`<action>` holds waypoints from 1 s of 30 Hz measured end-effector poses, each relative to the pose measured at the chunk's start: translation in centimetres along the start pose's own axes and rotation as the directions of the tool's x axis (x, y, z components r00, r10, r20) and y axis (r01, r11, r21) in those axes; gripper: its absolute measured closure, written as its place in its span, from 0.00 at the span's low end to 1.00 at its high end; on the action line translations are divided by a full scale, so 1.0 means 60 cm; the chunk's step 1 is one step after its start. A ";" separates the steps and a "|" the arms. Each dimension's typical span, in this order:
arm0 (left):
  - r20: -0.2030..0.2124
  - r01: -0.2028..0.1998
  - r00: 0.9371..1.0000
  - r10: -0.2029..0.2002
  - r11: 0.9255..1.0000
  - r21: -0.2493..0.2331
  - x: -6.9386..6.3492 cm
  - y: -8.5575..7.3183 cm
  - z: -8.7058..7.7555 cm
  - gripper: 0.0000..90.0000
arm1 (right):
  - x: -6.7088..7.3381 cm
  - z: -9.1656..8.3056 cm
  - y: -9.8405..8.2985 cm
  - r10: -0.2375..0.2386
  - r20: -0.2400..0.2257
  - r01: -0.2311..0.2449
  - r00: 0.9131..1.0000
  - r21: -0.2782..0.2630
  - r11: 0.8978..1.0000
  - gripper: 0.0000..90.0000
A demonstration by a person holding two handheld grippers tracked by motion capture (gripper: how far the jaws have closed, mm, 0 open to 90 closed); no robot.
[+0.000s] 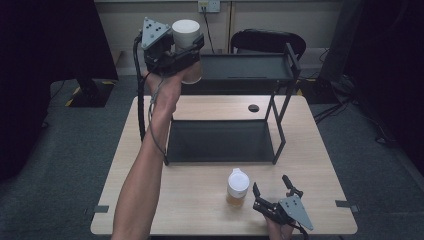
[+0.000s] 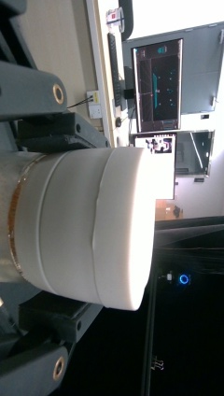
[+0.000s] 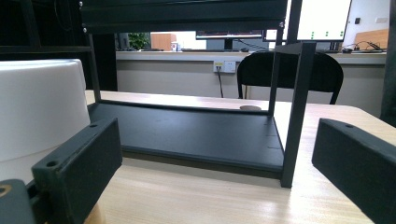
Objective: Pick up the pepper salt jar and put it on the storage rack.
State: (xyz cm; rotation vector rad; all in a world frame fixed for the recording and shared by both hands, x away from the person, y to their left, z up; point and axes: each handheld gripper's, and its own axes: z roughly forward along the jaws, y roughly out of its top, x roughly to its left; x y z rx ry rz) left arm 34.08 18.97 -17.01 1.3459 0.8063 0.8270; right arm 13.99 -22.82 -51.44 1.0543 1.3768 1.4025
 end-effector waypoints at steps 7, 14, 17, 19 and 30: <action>-0.023 0.016 1.000 -0.015 1.000 0.019 0.008 -0.002 0.031 0.38 | 0.002 0.000 0.000 0.000 0.006 0.000 1.000 0.000 1.000 0.00; -0.060 0.005 0.998 -0.002 0.999 0.042 0.010 0.000 0.065 0.38 | 0.001 0.000 0.000 0.000 0.005 0.000 1.000 0.000 1.000 0.00; -0.064 0.006 0.998 -0.003 0.999 0.053 0.011 0.000 0.074 0.38 | 0.001 0.000 0.000 0.000 0.003 0.000 1.000 0.000 1.000 0.00; -0.070 0.015 0.997 -0.010 0.998 0.065 0.013 0.000 0.079 0.38 | 0.001 0.000 0.000 0.001 0.003 -0.001 1.000 0.000 1.000 0.00; -0.072 0.004 0.997 0.003 0.996 0.095 0.013 -0.008 0.091 0.38 | 0.000 0.000 0.000 0.000 0.000 0.000 1.000 0.000 1.000 0.00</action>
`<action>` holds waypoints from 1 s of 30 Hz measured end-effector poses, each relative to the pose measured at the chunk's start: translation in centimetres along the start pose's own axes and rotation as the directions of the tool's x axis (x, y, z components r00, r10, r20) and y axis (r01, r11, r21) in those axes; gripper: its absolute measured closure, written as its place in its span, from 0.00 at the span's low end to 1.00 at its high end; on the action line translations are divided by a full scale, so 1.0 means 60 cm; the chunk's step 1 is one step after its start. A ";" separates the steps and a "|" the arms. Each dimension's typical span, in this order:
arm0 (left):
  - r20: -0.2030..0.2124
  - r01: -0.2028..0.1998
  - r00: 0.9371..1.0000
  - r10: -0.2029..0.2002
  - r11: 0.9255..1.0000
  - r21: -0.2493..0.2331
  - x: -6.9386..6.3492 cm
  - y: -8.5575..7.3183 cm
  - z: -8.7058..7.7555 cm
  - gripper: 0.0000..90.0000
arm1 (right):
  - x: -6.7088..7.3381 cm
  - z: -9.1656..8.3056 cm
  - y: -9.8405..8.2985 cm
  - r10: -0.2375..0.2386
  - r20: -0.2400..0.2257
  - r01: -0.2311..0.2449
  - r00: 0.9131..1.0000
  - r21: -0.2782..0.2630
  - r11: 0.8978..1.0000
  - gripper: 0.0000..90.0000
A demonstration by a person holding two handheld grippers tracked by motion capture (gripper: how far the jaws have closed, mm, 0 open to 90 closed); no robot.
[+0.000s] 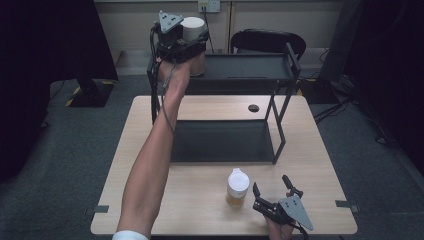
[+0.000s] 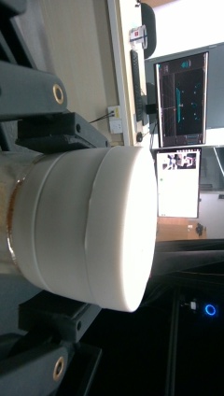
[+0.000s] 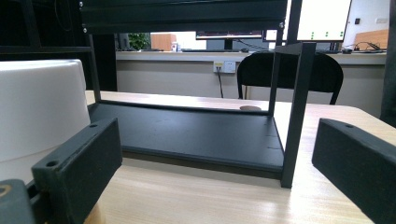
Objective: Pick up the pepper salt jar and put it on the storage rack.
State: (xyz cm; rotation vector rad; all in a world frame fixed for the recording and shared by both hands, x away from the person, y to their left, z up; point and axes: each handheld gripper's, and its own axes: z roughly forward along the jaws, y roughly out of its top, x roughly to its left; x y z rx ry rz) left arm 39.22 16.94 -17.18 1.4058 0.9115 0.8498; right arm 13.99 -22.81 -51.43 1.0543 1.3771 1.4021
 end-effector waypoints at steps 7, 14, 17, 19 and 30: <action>-0.003 0.000 1.000 0.000 1.000 -0.008 0.000 -0.004 -0.003 0.38 | 0.000 0.000 0.000 0.000 0.000 0.000 1.000 0.000 1.000 0.00; -0.016 0.001 1.000 -0.001 1.000 -0.025 -0.004 -0.013 -0.005 0.38 | 0.000 0.000 0.000 0.000 0.001 0.000 1.000 0.000 1.000 0.00; -0.017 -0.003 1.000 0.003 1.000 -0.026 -0.004 -0.014 -0.005 0.38 | 0.001 0.000 0.000 0.000 0.002 0.000 1.000 0.000 1.000 0.00; -0.017 -0.003 1.000 0.002 1.000 -0.024 -0.003 -0.013 -0.005 0.38 | 0.001 0.000 0.000 0.000 0.003 0.000 1.000 0.000 1.000 0.00; 0.020 0.044 0.999 -0.043 0.999 -0.010 0.010 -0.007 -0.005 0.26 | 0.001 0.000 0.000 0.000 0.003 0.000 1.000 0.000 1.000 0.00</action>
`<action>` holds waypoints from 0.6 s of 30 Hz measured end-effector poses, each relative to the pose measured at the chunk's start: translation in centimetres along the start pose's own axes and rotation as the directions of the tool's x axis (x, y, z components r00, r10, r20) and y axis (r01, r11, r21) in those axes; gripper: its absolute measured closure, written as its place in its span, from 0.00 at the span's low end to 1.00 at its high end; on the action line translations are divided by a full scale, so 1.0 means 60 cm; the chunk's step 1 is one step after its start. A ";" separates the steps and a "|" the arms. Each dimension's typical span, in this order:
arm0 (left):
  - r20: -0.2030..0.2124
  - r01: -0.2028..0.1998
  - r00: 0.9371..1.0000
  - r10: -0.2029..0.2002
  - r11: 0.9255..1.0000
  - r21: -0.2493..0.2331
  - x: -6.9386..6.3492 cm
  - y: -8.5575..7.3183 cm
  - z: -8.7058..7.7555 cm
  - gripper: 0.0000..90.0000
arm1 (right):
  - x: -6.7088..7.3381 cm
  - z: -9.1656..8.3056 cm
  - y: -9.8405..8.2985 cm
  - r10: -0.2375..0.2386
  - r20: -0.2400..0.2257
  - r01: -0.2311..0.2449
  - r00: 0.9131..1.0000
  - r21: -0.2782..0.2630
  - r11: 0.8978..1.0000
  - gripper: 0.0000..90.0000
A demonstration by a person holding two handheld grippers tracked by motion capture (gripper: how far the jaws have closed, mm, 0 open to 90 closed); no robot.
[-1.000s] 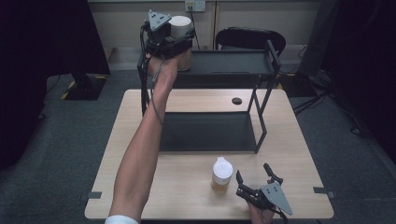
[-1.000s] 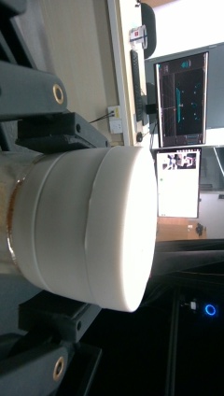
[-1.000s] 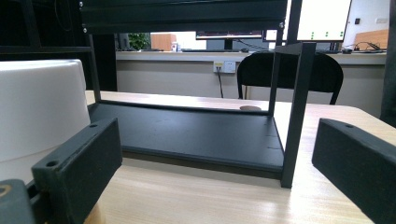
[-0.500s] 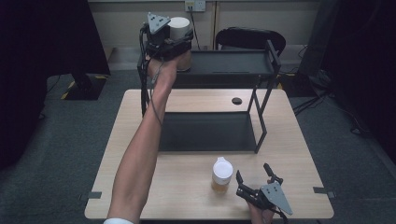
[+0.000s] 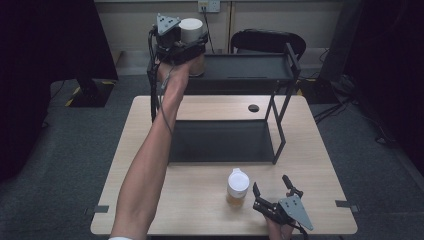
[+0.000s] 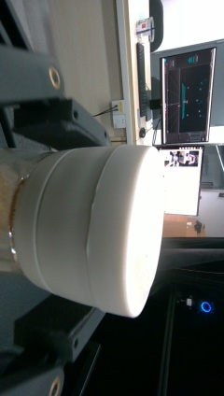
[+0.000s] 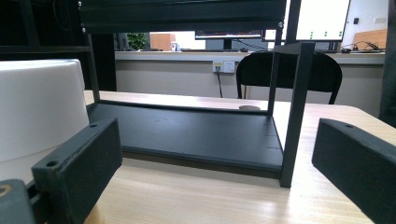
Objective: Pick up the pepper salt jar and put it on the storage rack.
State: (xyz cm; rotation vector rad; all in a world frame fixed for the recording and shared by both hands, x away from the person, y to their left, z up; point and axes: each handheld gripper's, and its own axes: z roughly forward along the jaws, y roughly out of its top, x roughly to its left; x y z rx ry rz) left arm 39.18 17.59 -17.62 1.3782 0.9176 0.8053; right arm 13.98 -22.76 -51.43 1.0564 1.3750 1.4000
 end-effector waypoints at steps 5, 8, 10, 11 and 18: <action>0.011 -0.002 1.000 0.003 0.999 -0.043 -0.007 -0.004 -0.009 0.12 | 0.000 0.000 0.000 0.000 0.000 0.000 1.000 0.000 1.000 0.00; -0.006 -0.031 1.000 0.031 0.997 -0.074 -0.016 -0.006 -0.014 0.03 | 0.000 0.000 0.000 -0.001 0.001 0.001 1.000 -0.001 1.000 0.00; -0.020 -0.034 0.999 0.032 0.996 -0.079 -0.020 -0.005 -0.018 0.00 | 0.000 0.000 0.000 -0.001 -0.001 0.001 1.000 -0.001 1.000 0.00; -0.017 -0.029 0.999 0.028 0.996 -0.083 -0.019 -0.004 -0.021 0.00 | 0.000 0.000 0.000 -0.001 -0.001 0.001 1.000 -0.001 1.000 0.00; -0.014 -0.041 0.999 0.040 0.994 -0.100 -0.025 -0.012 -0.043 0.00 | 0.000 0.000 0.000 0.000 0.000 0.000 1.000 0.000 1.000 0.00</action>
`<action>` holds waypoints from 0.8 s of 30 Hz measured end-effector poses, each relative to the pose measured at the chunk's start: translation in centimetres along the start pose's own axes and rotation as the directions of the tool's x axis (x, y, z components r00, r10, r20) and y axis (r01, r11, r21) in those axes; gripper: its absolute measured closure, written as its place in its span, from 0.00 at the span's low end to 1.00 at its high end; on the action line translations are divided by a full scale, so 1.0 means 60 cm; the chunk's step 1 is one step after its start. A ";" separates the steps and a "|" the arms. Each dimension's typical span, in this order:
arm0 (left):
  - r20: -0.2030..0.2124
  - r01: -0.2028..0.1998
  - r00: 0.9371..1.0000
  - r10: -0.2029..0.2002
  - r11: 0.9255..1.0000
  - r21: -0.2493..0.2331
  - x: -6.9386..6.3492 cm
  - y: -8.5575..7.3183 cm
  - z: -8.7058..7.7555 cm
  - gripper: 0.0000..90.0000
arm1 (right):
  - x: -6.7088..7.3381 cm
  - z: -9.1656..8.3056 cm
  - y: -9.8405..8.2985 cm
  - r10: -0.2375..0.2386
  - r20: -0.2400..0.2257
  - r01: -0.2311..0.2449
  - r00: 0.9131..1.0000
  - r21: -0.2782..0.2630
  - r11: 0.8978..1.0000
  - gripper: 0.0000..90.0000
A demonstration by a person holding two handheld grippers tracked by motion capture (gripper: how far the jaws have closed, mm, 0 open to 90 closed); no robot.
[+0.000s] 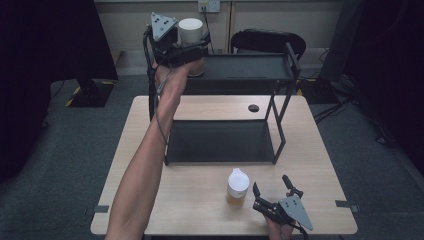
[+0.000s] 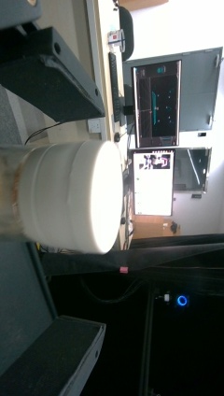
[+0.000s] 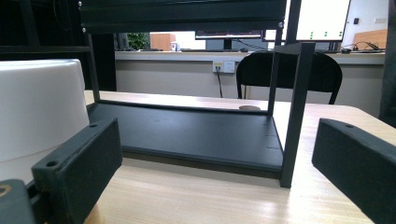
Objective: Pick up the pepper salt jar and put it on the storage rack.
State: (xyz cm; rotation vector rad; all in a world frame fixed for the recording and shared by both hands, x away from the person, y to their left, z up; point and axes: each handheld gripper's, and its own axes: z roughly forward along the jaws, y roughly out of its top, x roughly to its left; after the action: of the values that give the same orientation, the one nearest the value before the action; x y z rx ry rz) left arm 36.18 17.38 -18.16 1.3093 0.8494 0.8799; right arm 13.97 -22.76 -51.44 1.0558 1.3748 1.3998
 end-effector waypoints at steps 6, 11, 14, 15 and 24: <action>0.013 0.006 1.000 -0.006 1.000 -0.020 0.000 -0.016 -0.018 0.00 | 0.001 0.000 0.000 -0.001 0.003 0.001 1.000 -0.001 1.000 0.00; 0.010 -0.008 1.000 0.008 1.000 -0.030 -0.005 -0.026 -0.035 0.00 | 0.001 0.000 0.000 -0.001 0.002 0.001 1.000 0.001 1.000 0.00; 0.016 -0.013 1.000 0.014 0.999 -0.035 -0.008 -0.029 -0.046 0.00 | 0.001 0.000 0.000 -0.001 0.003 0.001 1.000 0.000 1.000 0.00; 0.017 -0.015 1.000 0.016 0.999 -0.040 -0.009 -0.032 -0.051 0.00 | 0.001 0.000 0.000 -0.001 0.003 0.001 1.000 -0.001 1.000 0.00; 0.013 -0.026 1.000 0.026 0.998 -0.060 -0.026 -0.053 -0.083 0.00 | 0.000 0.000 0.000 -0.002 0.002 0.002 1.000 -0.001 1.000 0.00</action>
State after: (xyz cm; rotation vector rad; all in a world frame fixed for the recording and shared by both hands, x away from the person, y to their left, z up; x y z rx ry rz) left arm 31.21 17.96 -21.67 1.2752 0.7909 0.9092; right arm 13.97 -22.74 -51.46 1.0551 1.3734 1.3979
